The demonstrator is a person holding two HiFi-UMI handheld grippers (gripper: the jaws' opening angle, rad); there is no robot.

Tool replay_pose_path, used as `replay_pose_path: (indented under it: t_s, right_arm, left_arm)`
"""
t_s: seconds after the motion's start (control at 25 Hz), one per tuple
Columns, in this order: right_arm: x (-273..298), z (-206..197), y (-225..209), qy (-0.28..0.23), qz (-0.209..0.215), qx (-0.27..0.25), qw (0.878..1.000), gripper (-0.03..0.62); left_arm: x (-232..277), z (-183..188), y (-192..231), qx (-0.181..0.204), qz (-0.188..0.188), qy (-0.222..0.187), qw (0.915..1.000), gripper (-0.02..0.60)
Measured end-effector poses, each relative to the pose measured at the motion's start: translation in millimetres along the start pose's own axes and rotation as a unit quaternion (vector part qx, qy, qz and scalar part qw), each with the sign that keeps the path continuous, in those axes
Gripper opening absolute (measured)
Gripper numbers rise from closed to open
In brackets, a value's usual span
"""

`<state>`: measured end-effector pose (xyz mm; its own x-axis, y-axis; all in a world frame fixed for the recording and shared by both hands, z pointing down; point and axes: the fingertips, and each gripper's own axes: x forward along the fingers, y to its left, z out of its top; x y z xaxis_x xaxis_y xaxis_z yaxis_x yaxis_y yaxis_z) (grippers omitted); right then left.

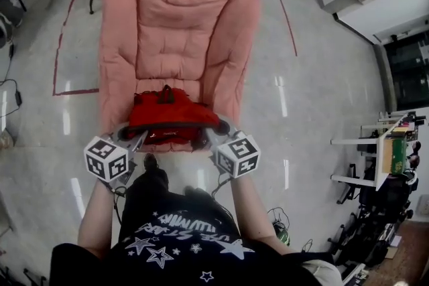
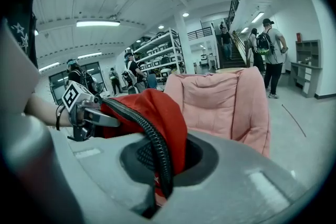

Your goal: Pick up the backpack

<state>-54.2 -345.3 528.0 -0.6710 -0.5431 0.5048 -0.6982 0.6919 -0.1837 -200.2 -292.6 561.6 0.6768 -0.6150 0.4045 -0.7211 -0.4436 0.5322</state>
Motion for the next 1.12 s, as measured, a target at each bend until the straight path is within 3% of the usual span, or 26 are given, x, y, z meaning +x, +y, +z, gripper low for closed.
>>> replay_pose_path:
  t_s: [0.12,0.32,0.44,0.52,0.6,1.0,1.12]
  right_arm:
    - [-17.2,6.1,11.8,-0.006,0.019,-0.017,1.000,0.012]
    - [-64.9,7.7,20.9,-0.027,0.044,-0.011,0.999,0.012]
    - [-111.2,-5.5,26.7,-0.041,0.061,-0.018,0.997,0.012]
    - [-112.3,-4.1,33.7,-0.044,0.068,-0.029,0.996,0.012]
    - [-116.8,-4.9,36.8,-0.047,0.072,-0.037,0.996,0.012]
    - [-224.2,-40.7,26.3,-0.079,0.069,-0.036,0.994,0.012]
    - [-232.7,-38.5,30.4,-0.081,0.072,-0.036,0.993,0.012]
  left_arm:
    - [-14.8,10.2,-15.1,-0.026,0.019,-0.037,0.9988,0.009]
    - [-31.5,13.5,-65.1,-0.019,0.036,-0.054,0.9977,0.009]
    - [-37.5,-1.3,-110.3,-0.041,0.028,-0.068,0.9965,0.009]
    - [-43.9,0.1,-110.1,-0.049,0.020,-0.075,0.9958,0.009]
    - [-46.1,-0.8,-113.4,-0.048,0.017,-0.079,0.9956,0.009]
    - [-37.2,-37.4,-218.6,-0.019,0.031,-0.103,0.9940,0.009]
    - [-41.6,-36.1,-224.8,-0.014,0.041,-0.112,0.9927,0.009]
